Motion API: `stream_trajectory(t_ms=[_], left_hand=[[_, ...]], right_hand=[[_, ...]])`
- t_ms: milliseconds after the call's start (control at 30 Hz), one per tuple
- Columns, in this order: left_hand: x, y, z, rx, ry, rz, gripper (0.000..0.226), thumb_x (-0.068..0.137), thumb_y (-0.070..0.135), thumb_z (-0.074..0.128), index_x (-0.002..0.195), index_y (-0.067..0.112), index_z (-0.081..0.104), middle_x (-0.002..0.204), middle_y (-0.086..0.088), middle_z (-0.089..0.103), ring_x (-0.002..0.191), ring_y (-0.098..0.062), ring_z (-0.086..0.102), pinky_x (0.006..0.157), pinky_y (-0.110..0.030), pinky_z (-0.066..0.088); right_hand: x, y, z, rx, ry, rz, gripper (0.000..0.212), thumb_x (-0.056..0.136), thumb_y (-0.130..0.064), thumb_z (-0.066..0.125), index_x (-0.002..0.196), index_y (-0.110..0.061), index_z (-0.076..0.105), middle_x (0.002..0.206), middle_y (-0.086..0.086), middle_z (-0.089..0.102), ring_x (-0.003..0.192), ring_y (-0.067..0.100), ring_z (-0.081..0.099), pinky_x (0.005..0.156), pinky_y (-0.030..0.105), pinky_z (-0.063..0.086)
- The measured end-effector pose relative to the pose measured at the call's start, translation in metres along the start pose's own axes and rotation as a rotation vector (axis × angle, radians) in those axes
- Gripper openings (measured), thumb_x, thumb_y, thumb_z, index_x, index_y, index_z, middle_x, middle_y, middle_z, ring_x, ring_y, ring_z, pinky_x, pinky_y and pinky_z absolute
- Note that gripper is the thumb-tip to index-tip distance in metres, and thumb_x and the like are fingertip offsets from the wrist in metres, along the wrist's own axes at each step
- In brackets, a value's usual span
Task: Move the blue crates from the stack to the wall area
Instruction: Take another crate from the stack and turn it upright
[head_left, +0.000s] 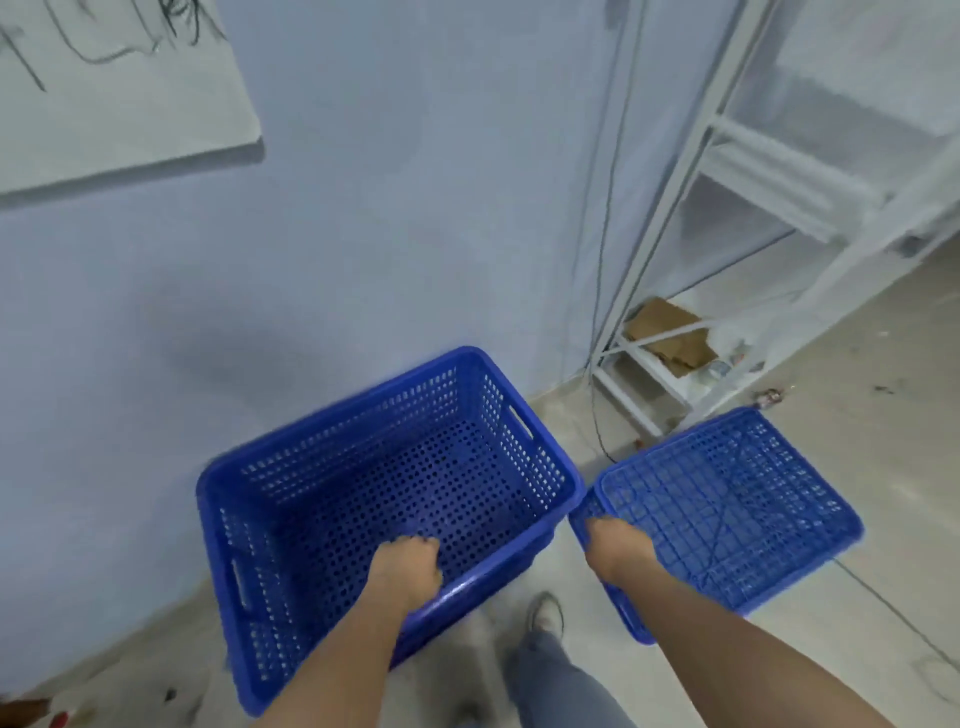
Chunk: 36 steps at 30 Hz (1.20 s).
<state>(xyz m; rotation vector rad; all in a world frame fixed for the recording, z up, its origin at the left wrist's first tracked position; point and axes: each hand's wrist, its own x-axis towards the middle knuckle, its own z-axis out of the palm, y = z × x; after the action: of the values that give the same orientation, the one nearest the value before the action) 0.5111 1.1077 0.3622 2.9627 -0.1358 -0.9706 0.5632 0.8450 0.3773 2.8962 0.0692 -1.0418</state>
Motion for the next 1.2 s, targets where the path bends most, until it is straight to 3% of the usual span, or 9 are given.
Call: stream_trajectory(t_ms=[200,300,367,467,533,633,800,1200], left_hand=[[0.034,0.057,-0.102,0.071,0.174,0.137,0.029,0.095,0.034,0.036,0.108,0.013,0.05,0.1,-0.003,0.049,0.091,-0.019,0.047,0.078,-0.031,0.042],[0.058,0.118,-0.155,0.041,0.228,0.243,0.036,0.091,0.035,0.041,0.113,0.011,0.053,0.111,-0.004,0.056,0.102,-0.022,0.054,0.082,-0.034,0.045],[0.073,0.168,-0.186,0.034,0.228,0.333,0.048,0.086,0.039,0.045,0.125,0.012,0.051,0.128,-0.006,0.053,0.115,-0.025,0.051,0.094,-0.036,0.045],[0.079,0.248,-0.222,0.102,0.222,0.478,0.073,0.088,0.043,0.046,0.151,0.013,0.023,0.157,-0.007,0.025,0.144,-0.025,0.024,0.115,-0.036,0.026],[0.077,0.297,-0.24,0.159,0.24,0.553,0.08,0.091,0.047,0.044,0.155,0.014,0.007,0.163,-0.005,0.007,0.15,-0.023,0.006,0.121,-0.035,0.012],[0.074,0.352,-0.251,0.212,0.263,0.608,0.086,0.091,0.053,0.041,0.154,0.013,-0.001,0.163,-0.006,-0.002,0.151,-0.021,-0.002,0.122,-0.036,0.008],[0.087,0.404,-0.244,0.226,0.255,0.638,0.089,0.089,0.057,0.041,0.155,0.013,-0.001,0.163,-0.006,0.001,0.151,-0.021,-0.001,0.122,-0.037,0.007],[0.163,0.471,-0.233,0.366,0.083,0.694,0.085,0.091,0.054,0.037,0.154,0.013,-0.002,0.163,-0.006,-0.001,0.151,-0.023,0.0,0.122,-0.04,0.012]], right_hand=[[-0.036,0.096,-0.038,0.132,0.127,0.183,0.052,0.097,-0.027,0.035,0.146,-0.011,0.029,0.147,0.008,0.04,0.134,0.026,0.04,0.111,0.039,0.031],[-0.049,0.147,-0.058,0.213,0.205,0.237,0.059,0.097,-0.034,0.035,0.15,-0.011,0.021,0.155,0.007,0.029,0.142,0.025,0.027,0.117,0.042,0.02],[-0.055,0.181,-0.07,0.257,0.232,0.251,0.063,0.098,-0.037,0.035,0.152,-0.012,0.014,0.16,0.006,0.018,0.147,0.023,0.015,0.119,0.043,0.014],[-0.061,0.23,-0.085,0.286,0.233,0.278,0.069,0.098,-0.042,0.034,0.154,-0.015,0.003,0.163,0.004,0.001,0.15,0.021,0.002,0.121,0.043,0.008],[-0.066,0.258,-0.094,0.301,0.244,0.296,0.072,0.098,-0.046,0.033,0.154,-0.016,0.0,0.163,0.004,-0.003,0.15,0.021,-0.001,0.121,0.043,0.008],[-0.071,0.291,-0.104,0.327,0.288,0.321,0.074,0.096,-0.048,0.034,0.153,-0.014,0.0,0.162,0.005,-0.001,0.15,0.021,0.001,0.12,0.042,0.011],[-0.065,0.327,-0.104,0.363,0.318,0.337,0.076,0.094,-0.051,0.034,0.153,-0.014,0.003,0.162,0.006,0.005,0.149,0.022,0.007,0.119,0.043,0.015],[-0.021,0.385,-0.077,0.56,0.135,0.468,0.077,0.095,-0.056,0.031,0.154,-0.018,0.0,0.162,0.005,0.002,0.15,0.023,0.003,0.12,0.044,0.013]])
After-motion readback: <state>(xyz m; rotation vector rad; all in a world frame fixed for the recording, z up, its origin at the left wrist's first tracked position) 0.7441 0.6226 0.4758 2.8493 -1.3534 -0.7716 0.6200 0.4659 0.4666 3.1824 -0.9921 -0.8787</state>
